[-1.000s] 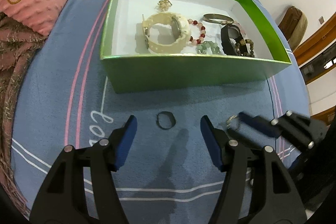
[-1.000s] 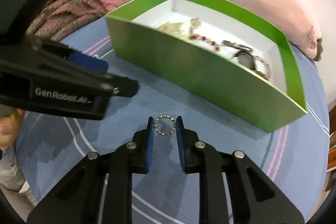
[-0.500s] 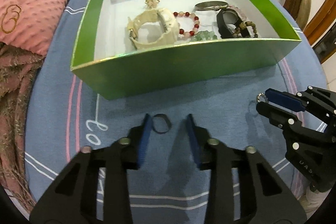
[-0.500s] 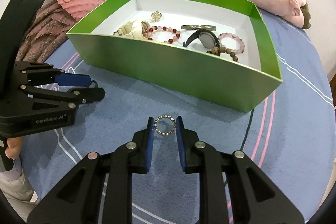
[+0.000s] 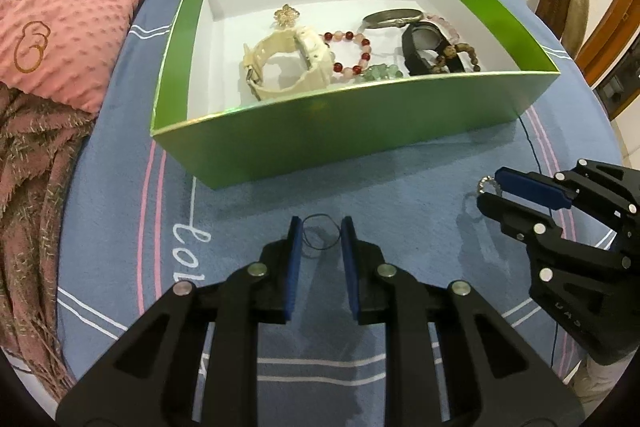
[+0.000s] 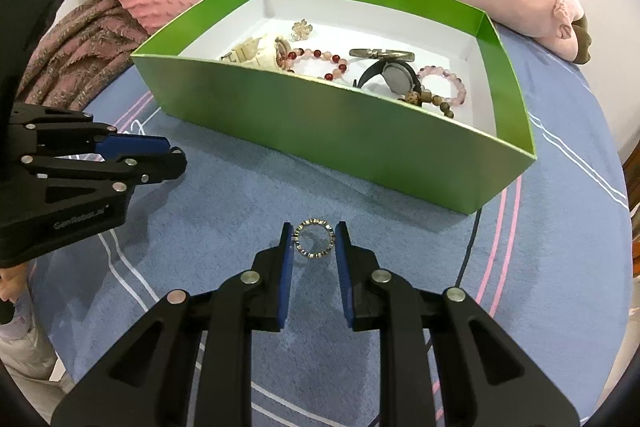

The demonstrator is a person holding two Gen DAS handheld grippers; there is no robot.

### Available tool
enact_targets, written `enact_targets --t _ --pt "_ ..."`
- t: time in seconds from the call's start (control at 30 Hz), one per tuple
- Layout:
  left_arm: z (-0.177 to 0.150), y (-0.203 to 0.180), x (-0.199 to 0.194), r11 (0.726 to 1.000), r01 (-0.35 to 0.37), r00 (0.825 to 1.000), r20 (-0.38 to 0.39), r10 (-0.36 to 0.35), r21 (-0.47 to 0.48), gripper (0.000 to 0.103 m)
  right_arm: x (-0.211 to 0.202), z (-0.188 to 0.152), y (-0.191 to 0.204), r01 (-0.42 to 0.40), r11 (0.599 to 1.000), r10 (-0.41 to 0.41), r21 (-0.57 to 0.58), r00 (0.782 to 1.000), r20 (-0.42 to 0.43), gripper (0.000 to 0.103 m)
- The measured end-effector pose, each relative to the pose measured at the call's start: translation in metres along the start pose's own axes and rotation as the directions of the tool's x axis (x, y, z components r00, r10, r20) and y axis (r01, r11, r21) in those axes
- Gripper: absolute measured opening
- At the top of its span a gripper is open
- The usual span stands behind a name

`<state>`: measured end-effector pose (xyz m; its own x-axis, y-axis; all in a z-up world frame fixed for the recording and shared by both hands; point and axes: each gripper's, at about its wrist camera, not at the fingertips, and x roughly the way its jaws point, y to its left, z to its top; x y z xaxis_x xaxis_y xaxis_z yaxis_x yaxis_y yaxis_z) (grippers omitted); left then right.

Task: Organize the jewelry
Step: 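Grasp the silver studded ring with the right tool while the left tool grasps the black ring, then carry both rings into the green box and open both tools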

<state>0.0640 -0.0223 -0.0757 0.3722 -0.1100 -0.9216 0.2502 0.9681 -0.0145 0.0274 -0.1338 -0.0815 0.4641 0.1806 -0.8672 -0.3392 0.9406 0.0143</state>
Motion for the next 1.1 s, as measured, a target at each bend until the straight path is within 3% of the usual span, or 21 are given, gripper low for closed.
enact_targets --t 0.33,0.5,0.63,0.93,1.1 --pt "-0.007 -0.003 -0.023 1.0 -0.029 0.998 0.059 0.029 0.01 0.02 -0.007 0.001 0.002 0.022 1.0 -0.022 -0.002 1.0 0.011 0.021" --pt "-0.004 -0.005 -0.042 0.998 -0.053 0.99 0.133 0.05 0.019 0.02 -0.027 0.011 -0.001 0.041 0.999 -0.041 0.005 0.997 0.071 0.021" --pt "-0.002 -0.005 -0.047 0.998 -0.052 0.988 0.149 0.049 0.019 0.02 -0.039 0.019 -0.003 0.051 0.999 -0.05 -0.001 0.994 0.097 0.021" --pt "-0.003 -0.003 -0.042 0.999 -0.047 0.989 0.144 0.044 0.015 0.02 -0.014 0.012 0.005 0.035 0.999 -0.034 -0.021 0.999 0.026 0.021" --pt "0.016 0.014 -0.069 0.999 -0.024 0.972 0.232 0.03 -0.028 0.02 -0.041 0.03 -0.002 0.033 0.999 -0.033 0.006 0.993 0.112 0.021"
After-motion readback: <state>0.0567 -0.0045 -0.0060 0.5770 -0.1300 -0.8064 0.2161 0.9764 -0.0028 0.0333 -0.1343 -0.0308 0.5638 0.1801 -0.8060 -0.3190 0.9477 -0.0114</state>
